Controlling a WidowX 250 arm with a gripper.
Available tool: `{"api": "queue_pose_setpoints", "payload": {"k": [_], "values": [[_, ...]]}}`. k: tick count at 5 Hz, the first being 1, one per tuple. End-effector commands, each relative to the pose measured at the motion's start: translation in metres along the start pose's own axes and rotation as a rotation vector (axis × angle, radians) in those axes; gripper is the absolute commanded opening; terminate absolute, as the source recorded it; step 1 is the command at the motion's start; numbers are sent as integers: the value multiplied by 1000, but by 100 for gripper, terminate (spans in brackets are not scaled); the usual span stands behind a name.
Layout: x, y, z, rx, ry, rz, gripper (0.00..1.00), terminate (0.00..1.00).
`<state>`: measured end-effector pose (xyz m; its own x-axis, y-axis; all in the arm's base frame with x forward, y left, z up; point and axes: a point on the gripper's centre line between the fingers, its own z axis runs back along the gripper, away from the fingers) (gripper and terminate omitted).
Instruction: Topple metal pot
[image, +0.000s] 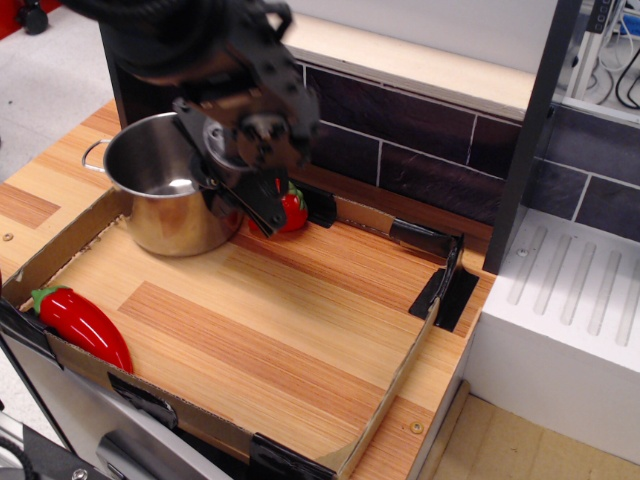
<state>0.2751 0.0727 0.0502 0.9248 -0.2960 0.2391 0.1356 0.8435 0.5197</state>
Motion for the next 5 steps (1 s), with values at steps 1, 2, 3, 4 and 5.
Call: {"api": "queue_pose_setpoints", "payload": {"k": [1, 2, 3, 4, 5], "values": [[-9, 28, 34, -19, 9, 84, 0, 0], [-18, 36, 50, -80, 49, 94, 0, 0], [-22, 29, 73, -234, 139, 58, 0, 0], [-19, 9, 89, -318, 179, -5, 0, 0], [-13, -17, 104, -527, 280, -115, 0, 0]]}}
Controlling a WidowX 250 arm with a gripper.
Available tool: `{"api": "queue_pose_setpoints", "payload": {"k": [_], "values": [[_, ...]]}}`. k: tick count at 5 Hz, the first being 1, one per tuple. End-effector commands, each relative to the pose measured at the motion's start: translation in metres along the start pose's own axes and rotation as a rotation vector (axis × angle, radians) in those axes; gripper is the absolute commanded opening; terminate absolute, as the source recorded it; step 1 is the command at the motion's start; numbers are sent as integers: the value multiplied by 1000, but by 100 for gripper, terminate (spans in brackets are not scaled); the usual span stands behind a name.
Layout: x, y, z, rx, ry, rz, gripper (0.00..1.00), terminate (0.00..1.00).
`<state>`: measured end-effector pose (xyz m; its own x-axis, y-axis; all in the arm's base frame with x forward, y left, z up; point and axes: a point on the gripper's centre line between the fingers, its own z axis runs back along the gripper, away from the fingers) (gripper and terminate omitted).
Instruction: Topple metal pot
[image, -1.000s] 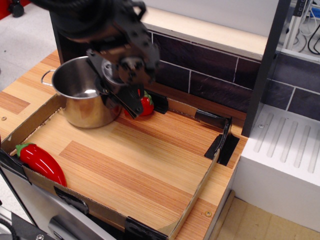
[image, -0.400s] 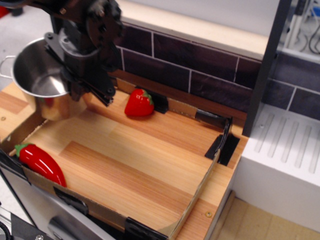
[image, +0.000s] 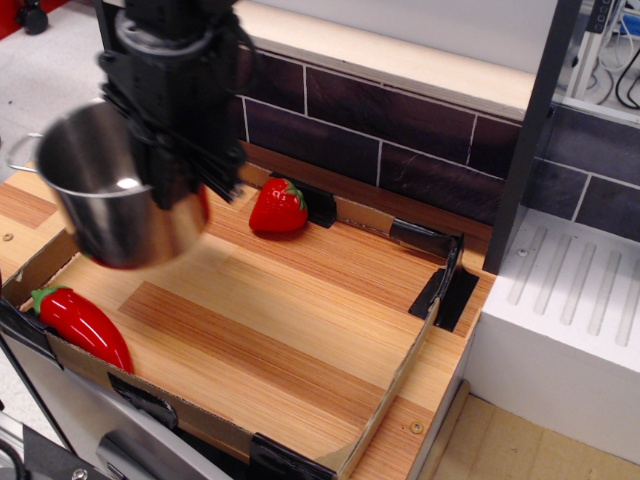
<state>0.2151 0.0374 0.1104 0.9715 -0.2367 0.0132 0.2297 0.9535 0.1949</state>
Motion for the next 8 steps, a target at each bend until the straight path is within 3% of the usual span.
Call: {"api": "queue_pose_setpoints", "payload": {"k": [1, 2, 3, 4, 5, 6, 7, 8], "values": [[21, -38, 22, -371, 174, -159, 0, 0], [25, -54, 22, -535, 288, -175, 0, 0], [31, -58, 19, -638, 405, -151, 0, 0], [41, -50, 9, -764, 483, -113, 0, 0], [49, -36, -6, -802, 500, -77, 0, 0], [54, -28, -19, -754, 460, -78, 0, 0], [54, -25, -22, -669, 363, -131, 100, 0], [54, -18, -18, -593, 260, -191, 100, 0]]}}
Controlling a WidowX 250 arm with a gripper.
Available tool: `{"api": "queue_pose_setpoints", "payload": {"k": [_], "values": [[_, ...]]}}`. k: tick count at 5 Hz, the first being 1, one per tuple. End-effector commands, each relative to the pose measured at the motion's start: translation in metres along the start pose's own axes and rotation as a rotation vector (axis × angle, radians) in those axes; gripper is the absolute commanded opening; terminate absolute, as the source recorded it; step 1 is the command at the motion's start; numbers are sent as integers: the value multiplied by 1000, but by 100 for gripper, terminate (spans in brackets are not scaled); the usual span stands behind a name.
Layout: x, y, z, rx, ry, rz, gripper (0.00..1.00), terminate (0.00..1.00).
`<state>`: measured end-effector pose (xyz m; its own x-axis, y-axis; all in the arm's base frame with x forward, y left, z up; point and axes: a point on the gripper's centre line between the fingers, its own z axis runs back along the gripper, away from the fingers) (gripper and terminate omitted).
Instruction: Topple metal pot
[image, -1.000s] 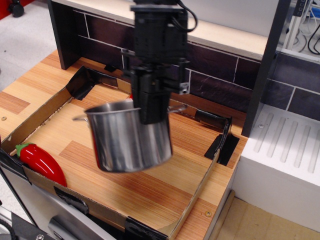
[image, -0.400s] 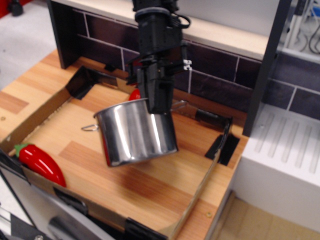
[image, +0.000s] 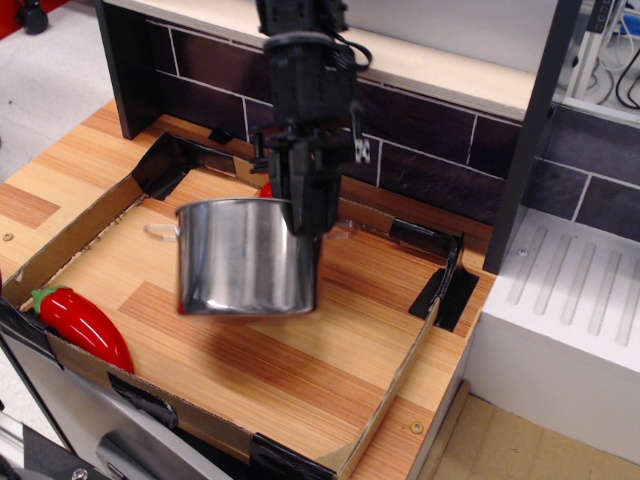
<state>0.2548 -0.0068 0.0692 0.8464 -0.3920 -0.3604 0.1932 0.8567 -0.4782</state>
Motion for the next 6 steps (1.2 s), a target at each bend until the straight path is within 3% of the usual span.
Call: {"api": "queue_pose_setpoints", "payload": {"k": [1, 2, 4, 6], "values": [[-14, 11, 39, 258, -224, -116, 100, 0], [-24, 12, 43, 326, -300, -183, 100, 0], [-33, 4, 40, 353, -349, -229, 100, 0], [-21, 2, 32, 327, -332, -165, 100, 0]]}}
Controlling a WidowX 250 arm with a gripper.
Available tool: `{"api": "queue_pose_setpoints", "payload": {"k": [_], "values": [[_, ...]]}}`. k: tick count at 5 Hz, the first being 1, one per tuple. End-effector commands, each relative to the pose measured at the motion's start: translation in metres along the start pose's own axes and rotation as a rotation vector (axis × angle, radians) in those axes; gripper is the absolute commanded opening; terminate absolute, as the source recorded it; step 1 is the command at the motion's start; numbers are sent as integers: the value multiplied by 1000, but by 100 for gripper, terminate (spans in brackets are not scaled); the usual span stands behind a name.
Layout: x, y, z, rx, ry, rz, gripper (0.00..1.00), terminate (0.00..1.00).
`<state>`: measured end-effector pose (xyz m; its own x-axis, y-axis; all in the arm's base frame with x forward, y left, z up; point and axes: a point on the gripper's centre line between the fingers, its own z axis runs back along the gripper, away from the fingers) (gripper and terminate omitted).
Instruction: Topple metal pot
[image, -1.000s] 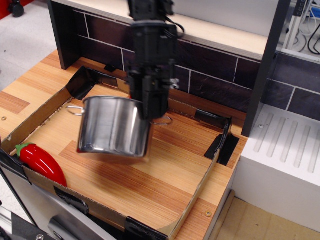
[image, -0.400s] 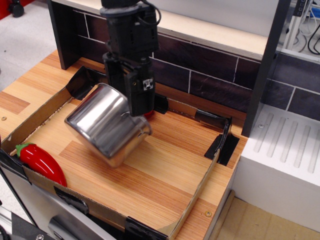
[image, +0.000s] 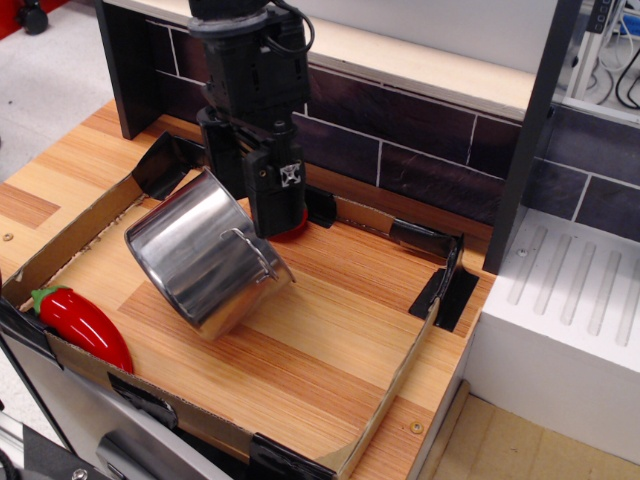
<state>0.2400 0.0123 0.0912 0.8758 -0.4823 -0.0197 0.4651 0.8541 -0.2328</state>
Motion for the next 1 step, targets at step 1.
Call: {"api": "queue_pose_setpoints", "payload": {"k": [1], "values": [[25, -9, 18, 59, -115, 89, 100, 100]]}}
